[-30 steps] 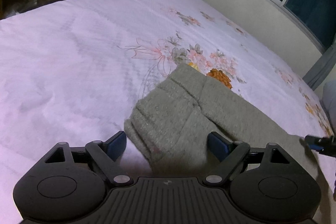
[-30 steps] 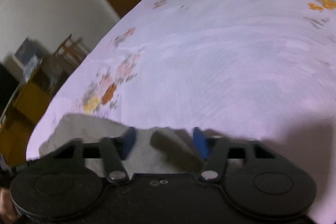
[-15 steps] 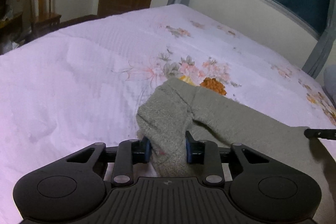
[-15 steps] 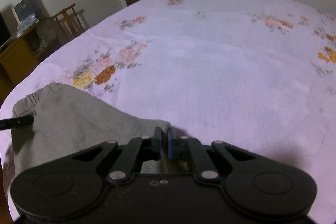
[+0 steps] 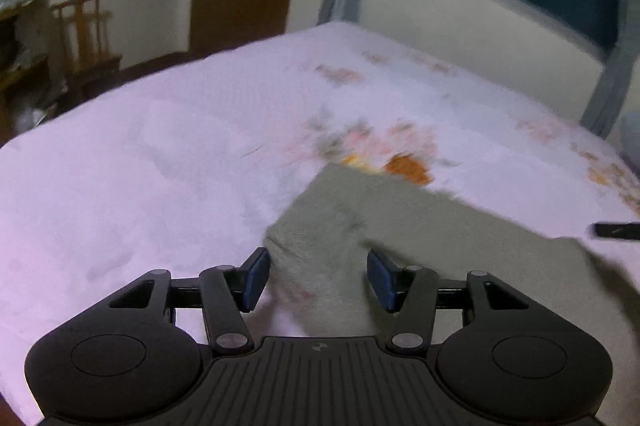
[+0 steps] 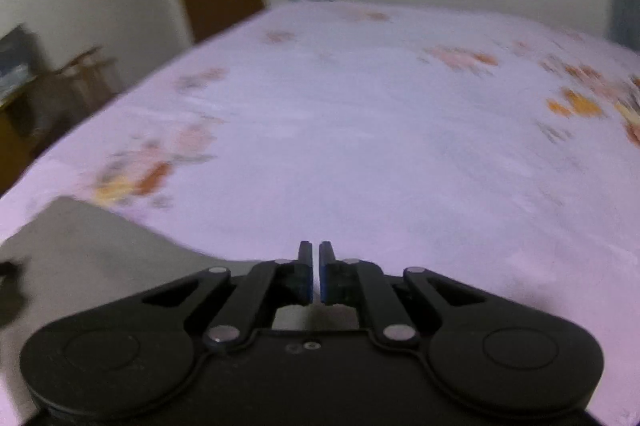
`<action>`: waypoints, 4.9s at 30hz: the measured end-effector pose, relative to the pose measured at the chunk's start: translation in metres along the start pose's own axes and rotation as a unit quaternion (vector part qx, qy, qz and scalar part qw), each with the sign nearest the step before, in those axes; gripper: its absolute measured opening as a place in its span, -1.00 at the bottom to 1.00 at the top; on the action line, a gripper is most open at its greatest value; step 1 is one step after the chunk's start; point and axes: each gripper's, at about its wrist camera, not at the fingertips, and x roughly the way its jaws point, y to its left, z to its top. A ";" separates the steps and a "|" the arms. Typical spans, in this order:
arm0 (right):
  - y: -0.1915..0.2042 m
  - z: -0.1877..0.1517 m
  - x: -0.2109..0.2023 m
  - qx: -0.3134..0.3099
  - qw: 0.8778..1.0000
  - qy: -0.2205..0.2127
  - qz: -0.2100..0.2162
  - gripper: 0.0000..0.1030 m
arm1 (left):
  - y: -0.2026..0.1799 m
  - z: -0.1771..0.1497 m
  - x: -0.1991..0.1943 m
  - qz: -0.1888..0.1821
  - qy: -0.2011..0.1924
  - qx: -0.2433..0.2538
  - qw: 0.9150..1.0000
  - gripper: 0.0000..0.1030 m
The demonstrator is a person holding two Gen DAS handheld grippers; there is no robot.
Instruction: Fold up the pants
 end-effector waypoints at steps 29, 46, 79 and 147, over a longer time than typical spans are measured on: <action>-0.112 -0.119 -0.169 0.269 0.952 -0.147 -0.018 -0.23 | -0.030 -0.025 -0.014 -0.035 0.000 0.009 0.999 0.18; -0.181 -0.337 -0.364 0.471 0.843 -0.240 -0.102 0.22 | -0.262 -0.164 -0.078 -0.162 0.078 0.182 0.967 0.48; -0.201 -0.378 -0.388 0.515 0.786 -0.269 -0.211 0.21 | -0.393 -0.207 -0.113 -0.215 0.058 0.211 0.952 0.52; 0.063 -0.171 -0.119 0.109 0.991 -0.048 -0.064 -0.63 | -0.073 -0.109 -0.109 -0.035 -0.041 -0.032 0.998 0.76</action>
